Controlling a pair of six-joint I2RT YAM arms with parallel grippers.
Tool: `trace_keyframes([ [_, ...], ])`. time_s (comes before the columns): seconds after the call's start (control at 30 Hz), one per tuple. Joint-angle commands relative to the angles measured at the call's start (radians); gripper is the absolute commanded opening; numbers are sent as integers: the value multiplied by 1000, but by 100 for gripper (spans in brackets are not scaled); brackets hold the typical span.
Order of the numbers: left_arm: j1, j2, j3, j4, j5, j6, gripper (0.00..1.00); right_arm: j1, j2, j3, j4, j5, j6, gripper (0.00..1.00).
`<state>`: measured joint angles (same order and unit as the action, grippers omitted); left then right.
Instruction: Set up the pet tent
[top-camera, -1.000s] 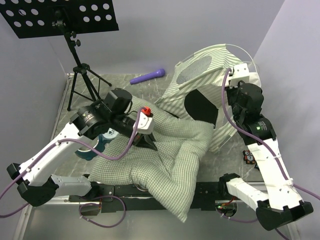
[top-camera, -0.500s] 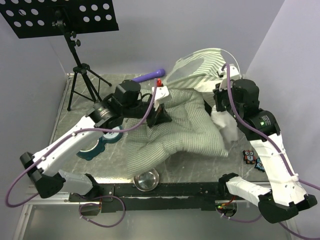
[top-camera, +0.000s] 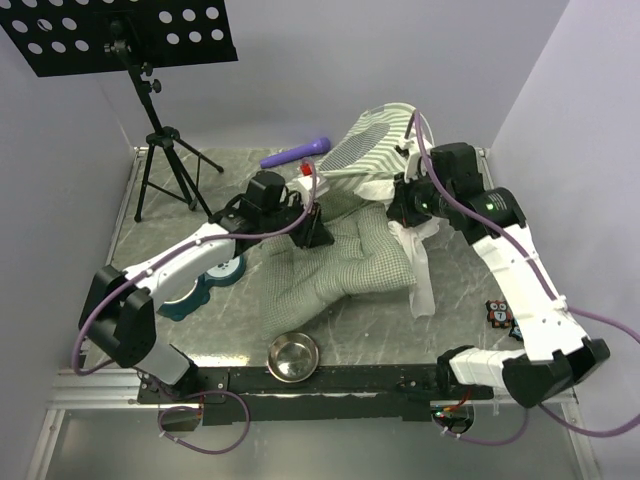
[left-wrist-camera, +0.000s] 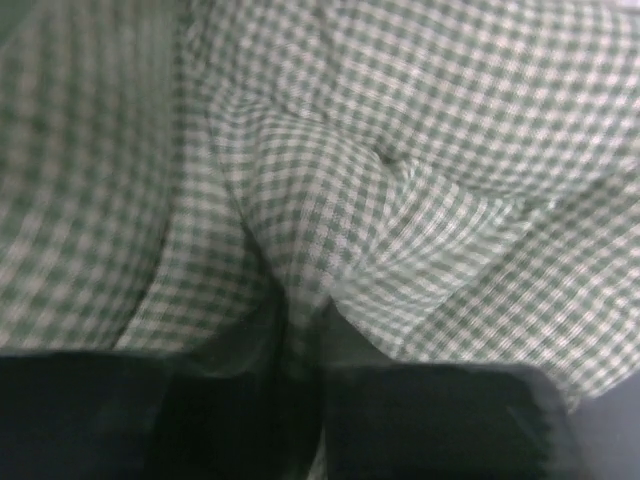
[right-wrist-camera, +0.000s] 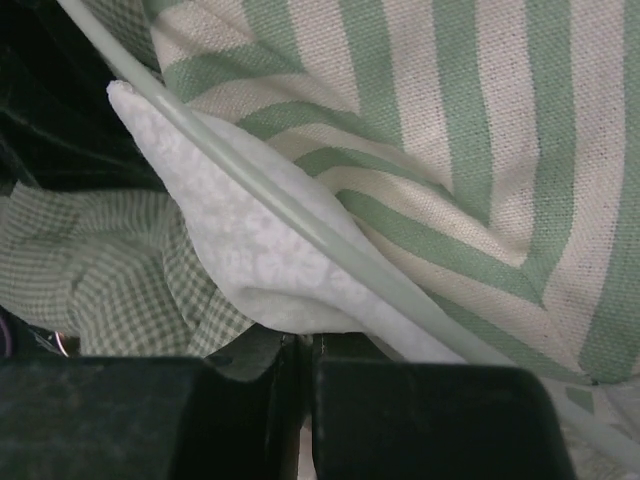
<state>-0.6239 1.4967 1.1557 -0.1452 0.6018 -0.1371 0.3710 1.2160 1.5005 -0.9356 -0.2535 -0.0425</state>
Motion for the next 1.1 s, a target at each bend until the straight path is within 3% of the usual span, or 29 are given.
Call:
trace_keyframes([
  [0.0, 3, 40, 107, 73, 30, 80, 42, -7, 37, 70, -3, -128, 87, 0],
  [0.1, 4, -19, 18, 110, 90, 172, 72, -12, 92, 105, -6, -96, 130, 0],
  [0.17, 4, -116, -62, 165, 107, 221, 78, -14, 123, 118, -6, -76, 150, 0],
  [0.4, -22, -378, -244, 237, 16, 283, 84, -15, 185, 127, 12, -36, 191, 0],
  [0.53, -199, -443, -304, 106, -28, 502, 82, -14, 188, 110, 24, -12, 194, 0],
  [0.7, -431, -360, -323, 88, -242, 556, 77, -4, 191, 107, 29, 65, 204, 0],
  [0.83, -555, -302, -462, 260, -422, 629, 79, 3, 189, 104, 32, 92, 193, 0],
  [0.9, -588, -268, -539, 399, -503, 645, 83, 6, 188, 95, 31, 97, 184, 0],
  [1.07, -612, -124, -531, 525, -592, 674, 90, 11, 177, 64, 32, 102, 173, 0],
])
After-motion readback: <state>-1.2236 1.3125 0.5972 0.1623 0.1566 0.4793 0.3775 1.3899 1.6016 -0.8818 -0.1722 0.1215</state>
